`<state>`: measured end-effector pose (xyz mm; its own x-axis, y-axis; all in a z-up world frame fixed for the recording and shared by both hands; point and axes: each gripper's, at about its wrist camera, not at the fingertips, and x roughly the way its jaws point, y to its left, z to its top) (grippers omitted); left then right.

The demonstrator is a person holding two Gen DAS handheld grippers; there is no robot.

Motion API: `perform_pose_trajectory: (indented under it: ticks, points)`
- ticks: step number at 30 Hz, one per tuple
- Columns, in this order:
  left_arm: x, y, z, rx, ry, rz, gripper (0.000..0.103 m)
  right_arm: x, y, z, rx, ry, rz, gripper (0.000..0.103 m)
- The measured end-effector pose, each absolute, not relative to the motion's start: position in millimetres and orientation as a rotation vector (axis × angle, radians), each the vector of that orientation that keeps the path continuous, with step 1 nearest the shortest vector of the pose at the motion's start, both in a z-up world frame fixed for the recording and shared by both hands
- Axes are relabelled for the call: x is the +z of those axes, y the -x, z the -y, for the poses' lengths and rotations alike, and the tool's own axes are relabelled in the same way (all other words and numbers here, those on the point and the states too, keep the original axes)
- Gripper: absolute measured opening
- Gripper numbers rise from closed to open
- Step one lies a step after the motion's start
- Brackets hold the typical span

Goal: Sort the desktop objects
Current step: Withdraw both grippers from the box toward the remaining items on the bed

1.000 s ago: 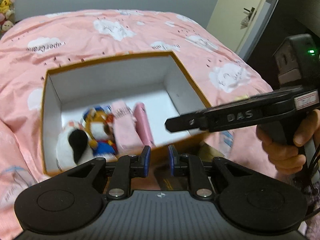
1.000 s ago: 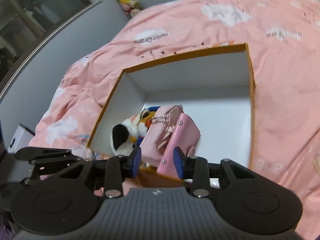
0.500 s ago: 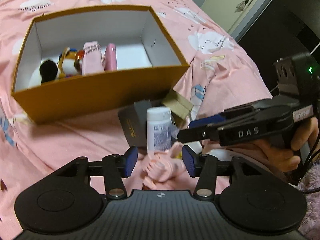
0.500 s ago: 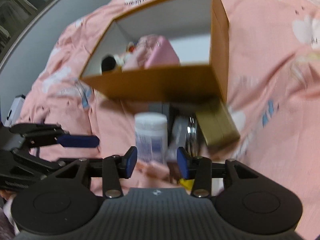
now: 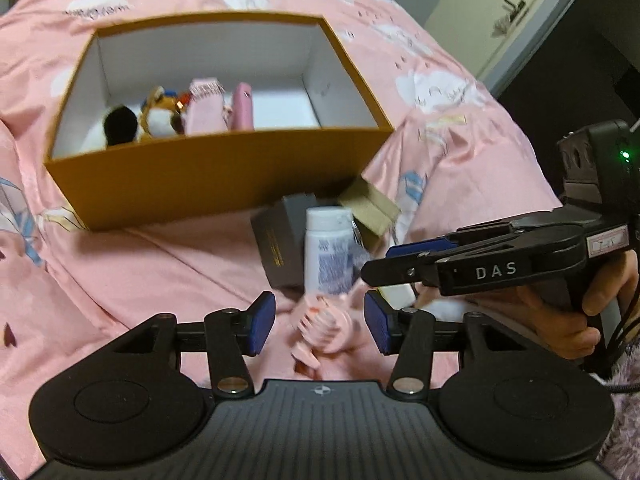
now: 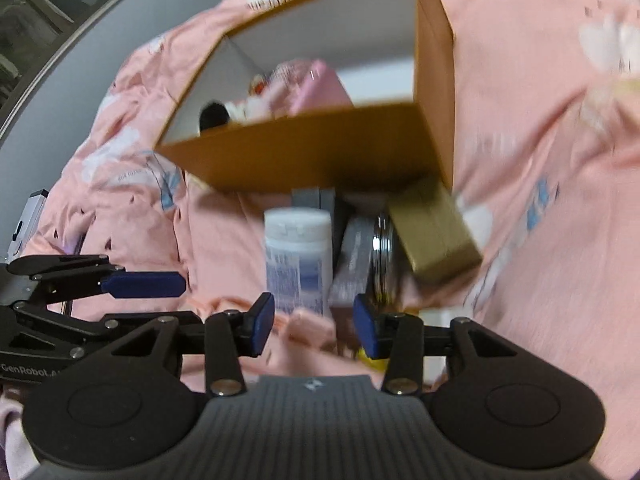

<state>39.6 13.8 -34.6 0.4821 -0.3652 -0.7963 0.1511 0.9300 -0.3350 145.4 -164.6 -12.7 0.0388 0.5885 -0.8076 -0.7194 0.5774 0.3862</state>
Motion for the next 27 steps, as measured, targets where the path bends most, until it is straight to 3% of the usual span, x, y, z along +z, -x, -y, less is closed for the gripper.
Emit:
perform_pose_trajectory:
  ticks: [3, 5, 10, 27]
  points:
    - [-33.1, -39.8, -19.3, -0.292, 0.249, -1.004, 0.057, -8.7, -149.2, 157.5, 1.008, 0.147, -1.111, 0.047]
    - [-31.8, -38.8, -24.8, -0.276, 0.264, -0.993, 0.057, -11.6, -154.1, 151.0, 1.015, 0.143, -1.105, 0.054]
    - [-30.2, -38.3, -41.3, -0.214, 0.311, -0.961, 0.057, -22.4, -153.1, 131.0, 1.057, 0.150, -1.127, 0.055]
    - [-30.7, -46.3, -55.4, -0.153, 0.327, -0.955, 0.054, -19.3, -124.0, 108.6, 1.190, 0.217, -1.112, 0.049]
